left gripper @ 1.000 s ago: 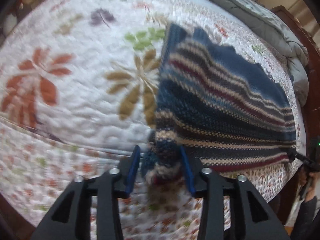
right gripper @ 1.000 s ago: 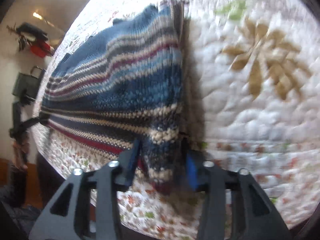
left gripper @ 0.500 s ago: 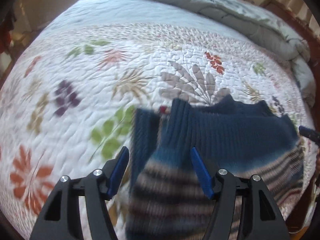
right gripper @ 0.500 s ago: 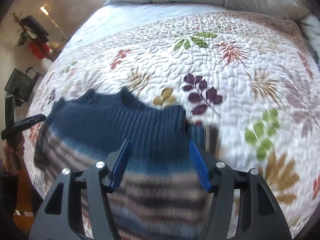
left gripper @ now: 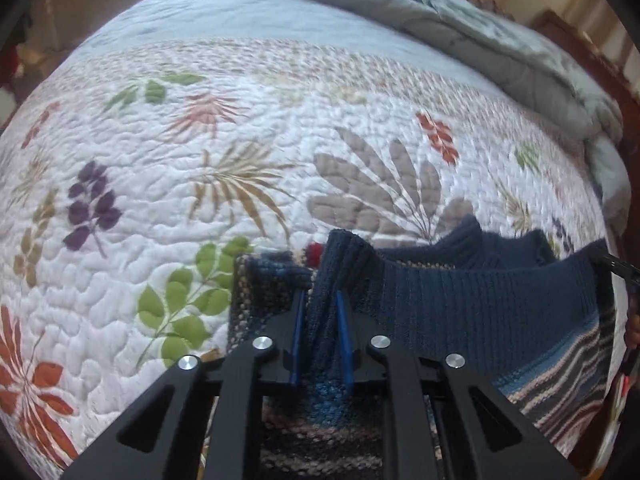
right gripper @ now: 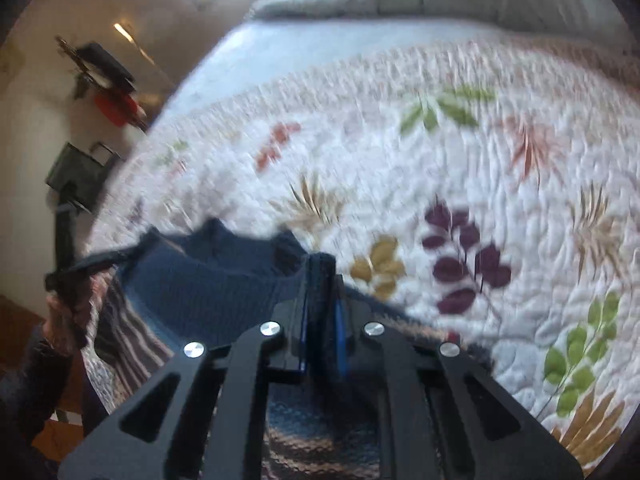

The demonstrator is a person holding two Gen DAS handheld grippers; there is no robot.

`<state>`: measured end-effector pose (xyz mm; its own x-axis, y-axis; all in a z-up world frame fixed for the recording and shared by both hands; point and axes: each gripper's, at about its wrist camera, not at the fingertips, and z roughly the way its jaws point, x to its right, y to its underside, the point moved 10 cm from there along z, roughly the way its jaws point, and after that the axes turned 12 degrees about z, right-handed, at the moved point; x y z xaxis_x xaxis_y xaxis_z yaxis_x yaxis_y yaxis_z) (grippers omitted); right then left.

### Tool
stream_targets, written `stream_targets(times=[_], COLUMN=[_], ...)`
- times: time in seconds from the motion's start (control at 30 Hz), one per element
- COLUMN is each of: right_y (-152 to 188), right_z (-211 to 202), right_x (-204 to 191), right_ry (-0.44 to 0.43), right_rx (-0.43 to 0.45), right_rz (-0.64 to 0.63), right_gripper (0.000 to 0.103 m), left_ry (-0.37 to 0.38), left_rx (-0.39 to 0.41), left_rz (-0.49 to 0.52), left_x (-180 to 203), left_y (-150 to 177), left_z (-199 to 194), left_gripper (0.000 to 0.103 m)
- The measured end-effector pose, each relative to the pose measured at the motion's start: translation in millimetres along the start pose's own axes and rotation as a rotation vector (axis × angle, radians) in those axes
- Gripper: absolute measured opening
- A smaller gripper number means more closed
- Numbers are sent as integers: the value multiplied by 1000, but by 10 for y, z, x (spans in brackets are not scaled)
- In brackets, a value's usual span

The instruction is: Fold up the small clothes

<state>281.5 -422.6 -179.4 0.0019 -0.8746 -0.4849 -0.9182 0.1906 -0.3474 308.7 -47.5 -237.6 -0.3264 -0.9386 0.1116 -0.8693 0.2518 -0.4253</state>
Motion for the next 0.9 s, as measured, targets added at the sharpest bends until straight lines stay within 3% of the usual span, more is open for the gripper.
stream_targets(times=[0.07, 0.17, 0.33, 0.43, 0.53, 0.6, 0.67, 0.9], right_y=[-80, -12, 120, 141, 157, 221, 351, 1134], right_z=[-22, 165, 315, 328, 216, 60, -151, -700], right_x=[129, 567, 851, 794, 663, 598, 536, 650], right_ry=[48, 147, 127, 172, 175, 178, 179, 228], right_rx=[31, -17, -14, -10, -1, 9, 19, 6], right_rz=[19, 122, 231, 195, 190, 168, 138, 186], right_gripper=[9, 9, 9, 11, 25, 25, 31, 49], left_ry=[-23, -52, -116, -110, -108, -129, -138, -106], left_rx=[26, 23, 1, -4, -8, 7, 25, 2], left_rz=[-7, -5, 66, 64, 28, 33, 62, 110], left_x=[-18, 3, 69, 61, 37, 60, 157, 557], left_y=[-27, -81, -112, -109, -81, -47, 25, 478], left_z=[-16, 91, 262, 229, 75, -69, -262, -549], left_gripper=[15, 14, 15, 17, 32, 55, 67, 68])
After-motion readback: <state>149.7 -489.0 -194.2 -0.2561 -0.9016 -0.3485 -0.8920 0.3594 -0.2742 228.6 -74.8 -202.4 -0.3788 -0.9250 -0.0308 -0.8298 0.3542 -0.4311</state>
